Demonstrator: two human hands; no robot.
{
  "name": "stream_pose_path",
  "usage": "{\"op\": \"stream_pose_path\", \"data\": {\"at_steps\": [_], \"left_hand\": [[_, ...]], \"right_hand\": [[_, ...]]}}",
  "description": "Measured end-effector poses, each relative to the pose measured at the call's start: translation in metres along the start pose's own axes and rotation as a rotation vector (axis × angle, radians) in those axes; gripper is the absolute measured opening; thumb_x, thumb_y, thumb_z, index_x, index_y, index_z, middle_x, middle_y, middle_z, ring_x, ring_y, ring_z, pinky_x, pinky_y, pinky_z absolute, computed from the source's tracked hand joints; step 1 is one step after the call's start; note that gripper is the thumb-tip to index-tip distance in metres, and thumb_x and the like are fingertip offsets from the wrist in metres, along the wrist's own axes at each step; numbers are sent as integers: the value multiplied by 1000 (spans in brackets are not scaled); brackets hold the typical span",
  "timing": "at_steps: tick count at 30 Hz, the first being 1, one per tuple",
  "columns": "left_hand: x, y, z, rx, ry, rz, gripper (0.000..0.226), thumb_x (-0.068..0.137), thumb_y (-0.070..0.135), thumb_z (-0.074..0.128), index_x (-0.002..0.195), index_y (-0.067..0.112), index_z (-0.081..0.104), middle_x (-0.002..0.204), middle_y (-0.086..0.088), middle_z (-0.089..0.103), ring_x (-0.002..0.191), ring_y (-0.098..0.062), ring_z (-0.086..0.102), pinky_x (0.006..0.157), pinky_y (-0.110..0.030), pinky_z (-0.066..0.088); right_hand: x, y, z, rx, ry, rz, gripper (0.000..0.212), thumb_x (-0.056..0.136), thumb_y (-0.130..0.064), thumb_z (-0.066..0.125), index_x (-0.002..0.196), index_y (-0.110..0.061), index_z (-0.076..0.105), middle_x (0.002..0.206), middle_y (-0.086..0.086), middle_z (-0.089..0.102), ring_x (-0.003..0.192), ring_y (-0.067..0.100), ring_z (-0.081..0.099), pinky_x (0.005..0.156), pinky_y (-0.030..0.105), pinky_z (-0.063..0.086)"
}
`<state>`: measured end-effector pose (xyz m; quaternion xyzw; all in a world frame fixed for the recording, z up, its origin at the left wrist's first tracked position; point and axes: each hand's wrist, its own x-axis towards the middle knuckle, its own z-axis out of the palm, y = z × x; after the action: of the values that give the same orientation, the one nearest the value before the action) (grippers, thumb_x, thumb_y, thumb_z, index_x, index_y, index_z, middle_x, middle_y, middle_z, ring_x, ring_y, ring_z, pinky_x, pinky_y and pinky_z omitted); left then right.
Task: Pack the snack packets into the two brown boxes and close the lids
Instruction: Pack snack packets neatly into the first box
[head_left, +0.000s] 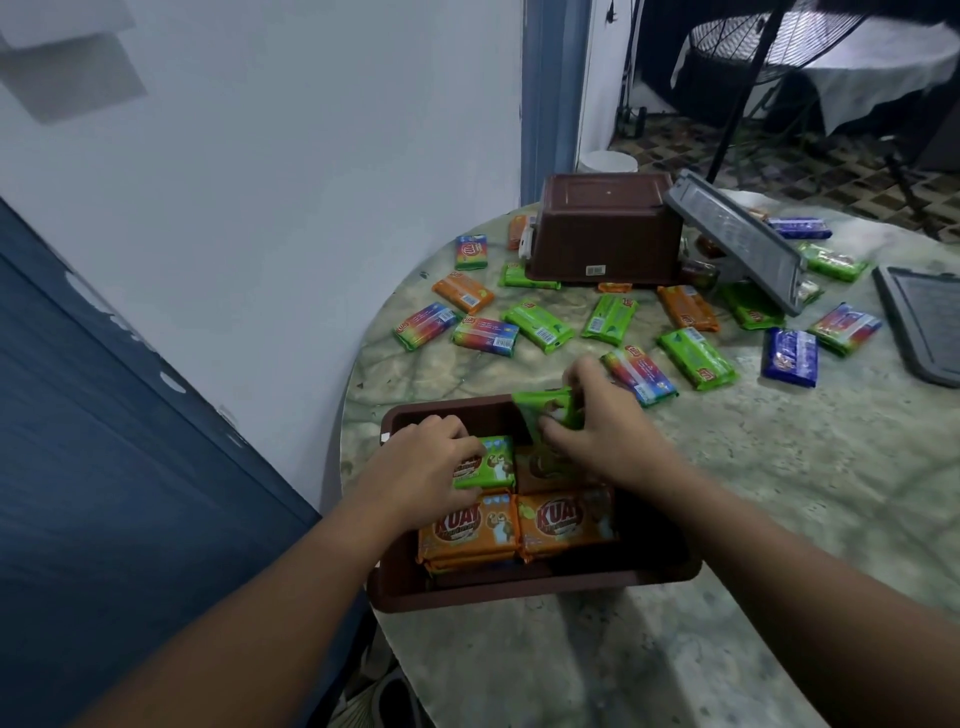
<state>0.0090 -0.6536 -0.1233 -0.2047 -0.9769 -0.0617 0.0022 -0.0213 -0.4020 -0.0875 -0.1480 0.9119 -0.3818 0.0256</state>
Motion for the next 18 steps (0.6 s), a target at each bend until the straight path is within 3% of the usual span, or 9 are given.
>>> {"op": "stream_pose_path", "data": {"at_steps": [2,4,7,10,13,18], "left_hand": [[0,0,0,-1,2,1,52,84,59,65,130,35,62,114,13,54,101,-11,51,80,-31,45],[0,0,0,3,-3,3,53,85,60,64,131,35,61,116,12,54,103,-11,50,82,-31,46],[0,0,-1,0,-7,5,53,85,60,63,133,35,60,118,12,53,104,-11,50,84,-31,45],[0,0,-1,0,0,-1,53,85,60,63,132,35,61,118,12,53,104,-11,50,83,-31,45],[1,0,0,-1,3,1,53,84,60,63,131,35,62,117,12,54,103,-11,50,83,-31,46],[1,0,0,8,-4,2,54,85,62,62,132,36,60,118,13,53,104,-11,50,84,-32,46]], "right_hand": [[-3,-7,1,194,81,110,39,91,-24,72,113,-24,39,87,0,64,75,12,67,66,38,60],[-7,-6,4,224,69,157,47,94,-21,68,129,-31,38,93,-2,63,76,13,64,72,37,60],[-9,2,9,-50,-37,72,57,96,-28,64,145,-42,37,113,2,58,91,16,63,79,34,55],[-5,5,3,-314,-175,61,81,88,-41,75,150,-46,24,133,5,46,114,27,60,86,39,58],[3,1,-8,-539,-312,25,103,79,-42,83,153,-50,12,138,5,45,119,28,57,91,44,57],[3,-3,-5,-866,-153,-181,85,82,-60,72,149,-36,27,134,4,50,124,25,52,105,44,36]]}}
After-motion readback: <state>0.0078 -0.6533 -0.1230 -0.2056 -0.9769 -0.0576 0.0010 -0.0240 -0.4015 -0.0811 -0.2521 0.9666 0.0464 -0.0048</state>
